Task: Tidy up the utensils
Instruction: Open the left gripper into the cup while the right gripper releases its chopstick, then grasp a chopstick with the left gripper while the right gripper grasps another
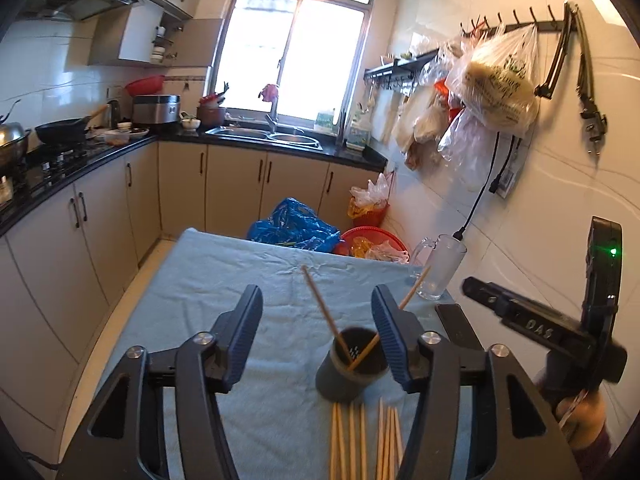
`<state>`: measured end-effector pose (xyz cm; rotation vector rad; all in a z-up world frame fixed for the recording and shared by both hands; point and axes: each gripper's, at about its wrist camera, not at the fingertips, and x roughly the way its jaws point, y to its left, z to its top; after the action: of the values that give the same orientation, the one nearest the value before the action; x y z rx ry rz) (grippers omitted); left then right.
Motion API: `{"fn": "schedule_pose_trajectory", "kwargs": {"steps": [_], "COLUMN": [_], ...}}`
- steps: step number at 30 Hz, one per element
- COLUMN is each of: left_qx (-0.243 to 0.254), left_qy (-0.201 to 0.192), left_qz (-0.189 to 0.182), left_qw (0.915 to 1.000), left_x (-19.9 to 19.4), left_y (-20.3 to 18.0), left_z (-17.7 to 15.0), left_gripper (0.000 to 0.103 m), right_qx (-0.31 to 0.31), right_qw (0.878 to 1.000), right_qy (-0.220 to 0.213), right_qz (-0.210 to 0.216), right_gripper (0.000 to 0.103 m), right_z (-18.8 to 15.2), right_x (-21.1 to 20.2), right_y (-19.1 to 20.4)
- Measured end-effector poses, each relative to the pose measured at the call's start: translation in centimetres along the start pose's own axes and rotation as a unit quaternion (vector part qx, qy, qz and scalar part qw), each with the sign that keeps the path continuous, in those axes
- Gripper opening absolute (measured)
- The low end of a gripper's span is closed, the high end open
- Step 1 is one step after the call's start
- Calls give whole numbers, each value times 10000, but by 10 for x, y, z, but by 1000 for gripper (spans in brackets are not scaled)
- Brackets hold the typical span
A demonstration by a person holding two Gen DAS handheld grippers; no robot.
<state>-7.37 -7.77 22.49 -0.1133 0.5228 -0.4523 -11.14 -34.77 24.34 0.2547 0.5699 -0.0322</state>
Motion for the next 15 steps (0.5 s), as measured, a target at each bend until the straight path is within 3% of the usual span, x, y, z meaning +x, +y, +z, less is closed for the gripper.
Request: {"fn": "schedule_pose_trajectory", "kwargs": {"steps": [5, 10, 11, 13, 15], "left_qx": [17, 137, 193, 360, 553], "left_qy": [202, 1011, 1188, 1578, 1942], "left_qz": [54, -80, -128, -246, -334], "left_qw": [9998, 9947, 9926, 9865, 9788], "left_x": [-23, 9, 18, 37, 55], "left_y": [14, 11, 9, 0, -8], "left_z": [-43, -101, -112, -134, -155], "left_gripper": [61, 61, 61, 57, 41], "right_qx": [-199, 163, 189, 261, 335], "right_qw": [9989, 9899, 9875, 9793, 9739], "right_qy": [419, 1393, 1550, 1987, 2226], "right_qz": [-51, 193, 206, 266, 308], "right_gripper": [66, 66, 64, 49, 44], "right_z": [-32, -92, -105, -138, -161], "right_x": [-28, -11, -5, 11, 22], "right_y": [-9, -35, -39, -45, -48]}}
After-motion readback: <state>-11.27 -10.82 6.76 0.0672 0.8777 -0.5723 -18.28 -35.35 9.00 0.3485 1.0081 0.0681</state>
